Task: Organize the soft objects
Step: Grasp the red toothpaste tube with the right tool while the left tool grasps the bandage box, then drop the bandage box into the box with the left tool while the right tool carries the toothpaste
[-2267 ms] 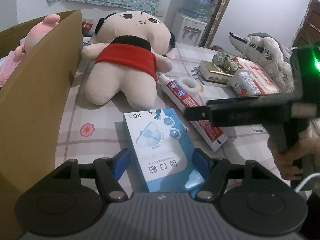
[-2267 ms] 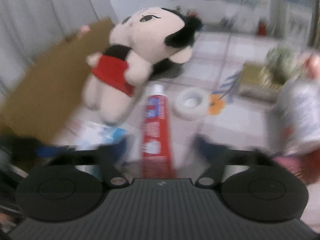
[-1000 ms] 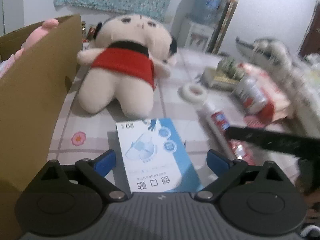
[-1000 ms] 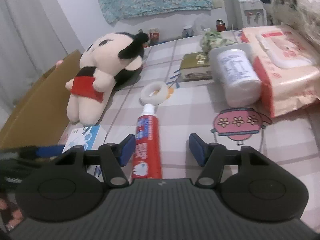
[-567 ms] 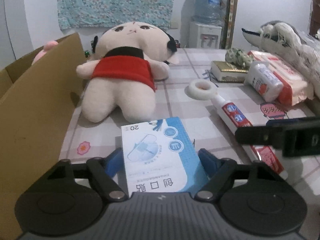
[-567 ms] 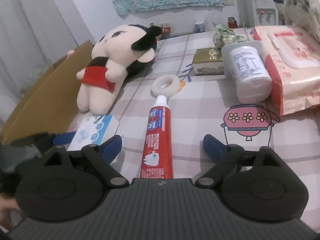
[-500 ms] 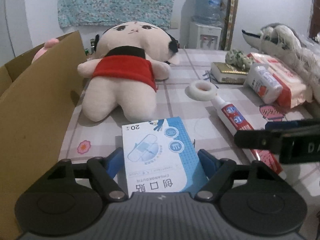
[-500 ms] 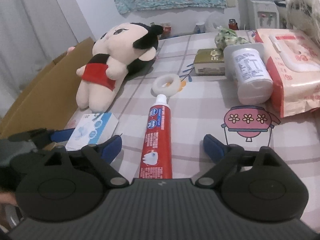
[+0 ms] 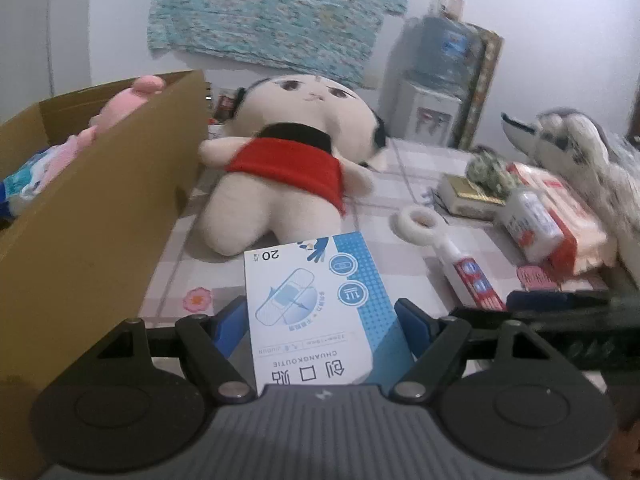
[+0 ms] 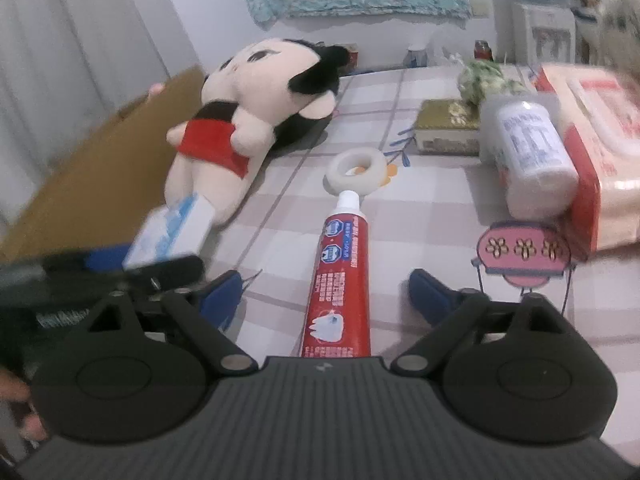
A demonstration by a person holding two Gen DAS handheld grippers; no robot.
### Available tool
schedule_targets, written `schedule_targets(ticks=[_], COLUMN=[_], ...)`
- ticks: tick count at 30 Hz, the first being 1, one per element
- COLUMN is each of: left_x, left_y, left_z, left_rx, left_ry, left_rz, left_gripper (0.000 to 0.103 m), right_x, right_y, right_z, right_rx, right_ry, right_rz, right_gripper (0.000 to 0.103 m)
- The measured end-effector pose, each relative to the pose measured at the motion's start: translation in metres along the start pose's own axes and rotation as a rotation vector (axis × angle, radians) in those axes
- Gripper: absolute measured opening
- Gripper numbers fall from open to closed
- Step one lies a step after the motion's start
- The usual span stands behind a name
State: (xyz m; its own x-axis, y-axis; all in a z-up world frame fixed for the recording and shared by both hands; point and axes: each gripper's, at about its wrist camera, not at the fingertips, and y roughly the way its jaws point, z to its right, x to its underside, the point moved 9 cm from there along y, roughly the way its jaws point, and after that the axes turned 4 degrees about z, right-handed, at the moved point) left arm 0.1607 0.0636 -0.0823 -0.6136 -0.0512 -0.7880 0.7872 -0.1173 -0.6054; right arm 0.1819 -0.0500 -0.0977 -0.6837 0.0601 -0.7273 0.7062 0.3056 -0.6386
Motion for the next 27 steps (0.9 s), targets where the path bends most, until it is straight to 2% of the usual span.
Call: schedule_targets(ticks=[1, 2, 3, 5, 8, 12, 15, 19, 23, 25, 27], left_x=[-0.001, -0.001, -0.001, -0.002, -0.005, -0.016, -0.029, -0.057, -0.091, -0.108, -0.123], left_y=[0.0, -0.001, -0.002, -0.005, -0.015, -0.038, -0.061, -0.105, -0.148, -0.165, -0.177], left_z=[-0.002, -0.004, -0.006, -0.007, 0.0, 0.012, 0.014, 0.0, -0.032, -0.058, -0.085], left_rx=[0.007, 0.013, 0.015, 0.015, 0.014, -0.019, 0.003, 0.031, 0.033, 0.015, -0.035], left_ry=[-0.015, -0.032, -0.047, -0.042, 0.002, 0.112, 0.12, 0.095, 0.06, 0.036, 0.042], left_rz=[0.001, 0.0, 0.002, 0.013, 0.062, 0.161, 0.194, 0.244, 0.282, 0.283, 0.278], left_gripper=[0.079, 0.079, 0.079, 0.079, 0.079, 0.079, 0.079, 0.079, 0.079, 0.079, 0.079], right_x=[0.0, 0.001, 0.001, 0.002, 0.004, 0.002, 0.001, -0.003, -0.021, -0.032, -0.046], right_y=[0.0, -0.001, -0.002, -0.006, -0.013, -0.034, -0.055, -0.077, -0.095, -0.101, -0.105], right_z=[-0.001, 0.0, 0.001, 0.005, 0.011, 0.026, 0.028, 0.015, -0.014, -0.03, -0.051], right_rx=[0.024, 0.041, 0.02, 0.002, 0.056, 0.031, 0.026, -0.104, -0.175, -0.217, -0.275], right_ry=[-0.025, -0.025, 0.013, 0.066, 0.074, 0.171, 0.192, 0.237, 0.226, 0.22, 0.211], right_rz=[0.001, -0.003, -0.004, 0.002, 0.028, 0.079, 0.117, 0.14, 0.173, 0.186, 0.196], right_gripper=[0.032, 0.03, 0.028, 0.027, 0.027, 0.027, 0.027, 0.027, 0.027, 0.028, 0.028])
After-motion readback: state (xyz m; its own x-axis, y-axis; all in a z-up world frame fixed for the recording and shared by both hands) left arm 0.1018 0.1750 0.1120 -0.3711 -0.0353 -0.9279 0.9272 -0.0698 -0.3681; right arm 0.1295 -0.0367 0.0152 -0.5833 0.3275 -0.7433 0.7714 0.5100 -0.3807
